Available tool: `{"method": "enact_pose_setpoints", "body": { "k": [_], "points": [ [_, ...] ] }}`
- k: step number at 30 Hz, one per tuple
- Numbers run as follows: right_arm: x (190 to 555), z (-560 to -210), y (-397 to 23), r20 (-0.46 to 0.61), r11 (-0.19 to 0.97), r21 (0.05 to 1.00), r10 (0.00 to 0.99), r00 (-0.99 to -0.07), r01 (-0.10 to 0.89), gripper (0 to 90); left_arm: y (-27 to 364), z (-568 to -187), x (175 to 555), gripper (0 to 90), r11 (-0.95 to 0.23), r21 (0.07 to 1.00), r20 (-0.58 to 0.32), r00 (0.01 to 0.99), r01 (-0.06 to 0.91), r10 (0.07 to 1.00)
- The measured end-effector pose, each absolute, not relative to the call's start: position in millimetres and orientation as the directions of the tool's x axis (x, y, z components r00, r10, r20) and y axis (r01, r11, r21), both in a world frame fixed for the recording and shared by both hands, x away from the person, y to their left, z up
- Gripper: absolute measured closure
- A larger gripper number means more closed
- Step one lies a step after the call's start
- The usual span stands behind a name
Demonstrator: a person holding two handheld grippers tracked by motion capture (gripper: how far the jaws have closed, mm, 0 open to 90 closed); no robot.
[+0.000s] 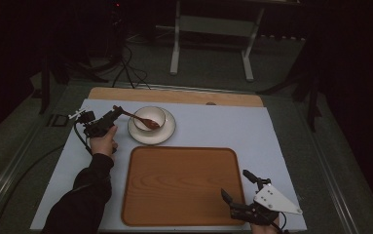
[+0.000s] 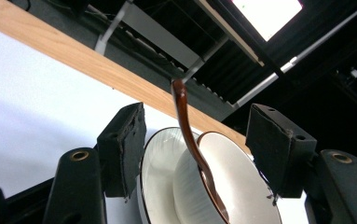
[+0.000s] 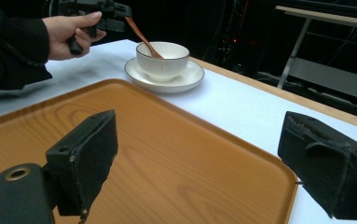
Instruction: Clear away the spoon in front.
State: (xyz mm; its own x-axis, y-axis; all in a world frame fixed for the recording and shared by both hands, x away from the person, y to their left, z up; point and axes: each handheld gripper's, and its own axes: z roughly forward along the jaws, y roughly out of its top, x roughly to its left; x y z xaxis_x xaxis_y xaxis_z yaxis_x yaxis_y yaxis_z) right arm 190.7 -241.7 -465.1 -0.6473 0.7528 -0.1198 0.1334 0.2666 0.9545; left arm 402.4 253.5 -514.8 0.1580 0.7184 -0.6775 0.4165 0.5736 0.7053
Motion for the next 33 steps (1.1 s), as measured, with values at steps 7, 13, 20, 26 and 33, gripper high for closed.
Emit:
{"method": "enact_pose_setpoints", "body": {
  "k": [7, 13, 20, 26, 33],
  "points": [
    [191, -466, -242, -0.119, 0.268, 0.954, 0.751, -0.649, 0.136, 11.8, 247, -524, 408, 54.0, 0.634, 0.662, -0.726, 0.133, 0.400, 0.675],
    [192, -466, -242, -0.116, 0.268, 0.953, 0.752, -0.649, 0.139, 11.8, 242, -530, 412, 62.1, 0.676, 0.627, -0.762, 0.123, 0.387, 0.636],
    [192, -467, -242, -0.111, 0.266, 0.953, 0.751, -0.650, 0.144, 11.8, 239, -528, 411, 79.6, 0.697, 0.625, -0.767, 0.110, 0.350, 0.633],
    [192, -466, -243, -0.109, 0.264, 0.954, 0.751, -0.652, 0.144, 11.8, 238, -526, 410, 83.3, 0.697, 0.628, -0.768, 0.128, 0.346, 0.628],
    [192, -466, -243, -0.112, 0.264, 0.954, 0.750, -0.652, 0.140, 11.8, 233, -514, 412, 83.8, 0.673, 0.649, -0.752, 0.169, 0.355, 0.637]
  ]
}}
